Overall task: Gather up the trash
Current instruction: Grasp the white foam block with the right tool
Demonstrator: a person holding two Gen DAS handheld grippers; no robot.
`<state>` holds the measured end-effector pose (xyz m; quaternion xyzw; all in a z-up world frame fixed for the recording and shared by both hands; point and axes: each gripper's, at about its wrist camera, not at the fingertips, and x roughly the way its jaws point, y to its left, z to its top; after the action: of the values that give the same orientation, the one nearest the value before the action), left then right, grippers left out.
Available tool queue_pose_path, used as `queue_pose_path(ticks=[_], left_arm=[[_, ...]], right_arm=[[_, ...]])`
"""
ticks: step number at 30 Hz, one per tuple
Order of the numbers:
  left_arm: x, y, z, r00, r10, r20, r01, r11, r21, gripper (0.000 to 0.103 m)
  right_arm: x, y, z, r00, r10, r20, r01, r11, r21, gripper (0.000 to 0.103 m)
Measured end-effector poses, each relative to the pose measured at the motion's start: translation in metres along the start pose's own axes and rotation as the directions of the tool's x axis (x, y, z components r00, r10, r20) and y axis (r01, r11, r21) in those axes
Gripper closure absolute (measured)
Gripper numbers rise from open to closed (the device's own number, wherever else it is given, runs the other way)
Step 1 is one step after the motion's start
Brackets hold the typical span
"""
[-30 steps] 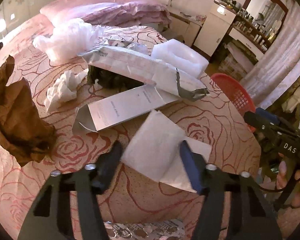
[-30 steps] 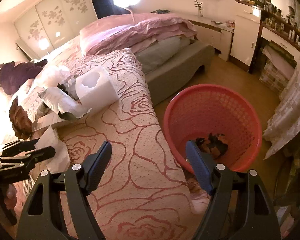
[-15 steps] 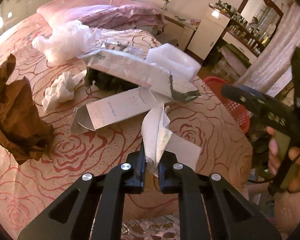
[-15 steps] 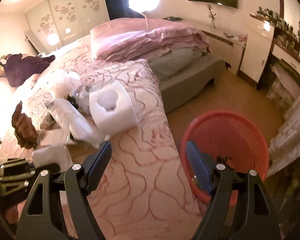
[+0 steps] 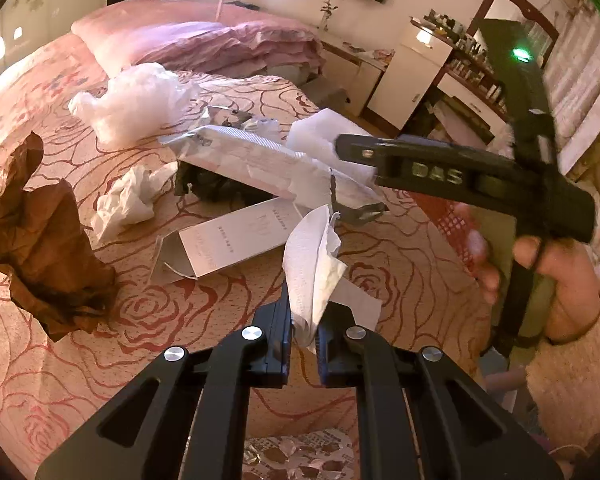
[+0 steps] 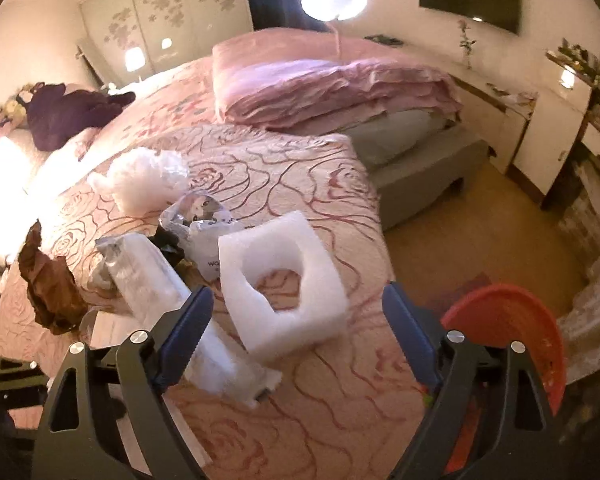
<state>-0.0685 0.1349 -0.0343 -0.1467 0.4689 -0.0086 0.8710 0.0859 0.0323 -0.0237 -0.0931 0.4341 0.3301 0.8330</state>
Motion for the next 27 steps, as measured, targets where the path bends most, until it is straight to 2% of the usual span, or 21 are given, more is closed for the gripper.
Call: queue_pose_path(ticks=[7,9,10,20,27], left_arm=[[0.000,0.000,-0.001,1.000,-0.008,-0.005,0.008,1.000,0.000,0.094],[0.000,-0.001,-0.001,1.000,-0.008,-0.005,0.008,1.000,0.000,0.094],[0.000,0.000,-0.001,1.000,-0.007,-0.004,0.007,1.000,0.001,0.094],[-0.005,-0.007,0.003,1.000,-0.018,0.016,0.017,1.000,0.023,0.094],[-0.009,-0.024,0.011,0.999,-0.038,0.036,0.036,0.998,0.059,0.094]], right_arm=[[0.020,0.007,0.002,0.999,0.017,-0.044,-0.018,0.999,-0.026,0.021],[0.022,0.005,0.000,0.998,0.023,-0.055,-0.024,1.000,-0.020,0.032],[0.023,0.005,0.001,0.998,0.027,-0.058,-0.029,0.999,-0.017,0.034],[-0.013,-0.017,-0.002,0.999,-0.006,0.039,0.004,0.998,0.063,0.035],[-0.042,-0.038,-0.019,0.996,-0.055,0.071,0.047,0.992,0.117,0.035]])
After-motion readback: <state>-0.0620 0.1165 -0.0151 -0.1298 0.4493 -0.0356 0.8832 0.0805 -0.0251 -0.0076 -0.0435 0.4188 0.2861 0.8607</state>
